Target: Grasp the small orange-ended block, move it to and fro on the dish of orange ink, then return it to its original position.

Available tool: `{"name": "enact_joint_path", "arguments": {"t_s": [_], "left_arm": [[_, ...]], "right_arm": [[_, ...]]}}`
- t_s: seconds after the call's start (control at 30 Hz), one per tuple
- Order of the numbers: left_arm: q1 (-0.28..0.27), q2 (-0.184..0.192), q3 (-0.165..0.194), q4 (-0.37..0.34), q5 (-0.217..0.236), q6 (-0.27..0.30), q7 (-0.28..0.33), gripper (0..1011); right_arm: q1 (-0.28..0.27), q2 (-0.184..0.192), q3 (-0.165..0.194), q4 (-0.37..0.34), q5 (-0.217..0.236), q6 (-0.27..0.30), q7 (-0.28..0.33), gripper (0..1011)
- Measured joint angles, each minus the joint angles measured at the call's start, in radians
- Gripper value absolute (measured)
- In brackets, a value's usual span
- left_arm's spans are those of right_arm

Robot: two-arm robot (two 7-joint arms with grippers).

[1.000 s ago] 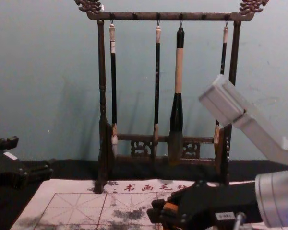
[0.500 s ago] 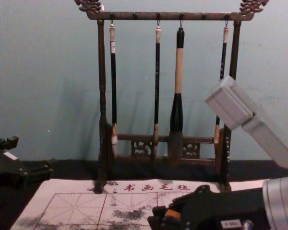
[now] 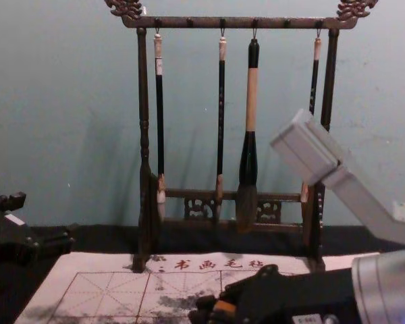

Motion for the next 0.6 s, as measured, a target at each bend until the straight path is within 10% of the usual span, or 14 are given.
{"name": "enact_joint_path", "arguments": {"t_s": [0.6], "left_arm": [[0.000,0.000,0.000,0.000,0.000,0.000,0.000,1001]], "right_arm": [[0.040,-0.049,-0.023,0.058,-0.008,-0.001,-0.001,111]]}}
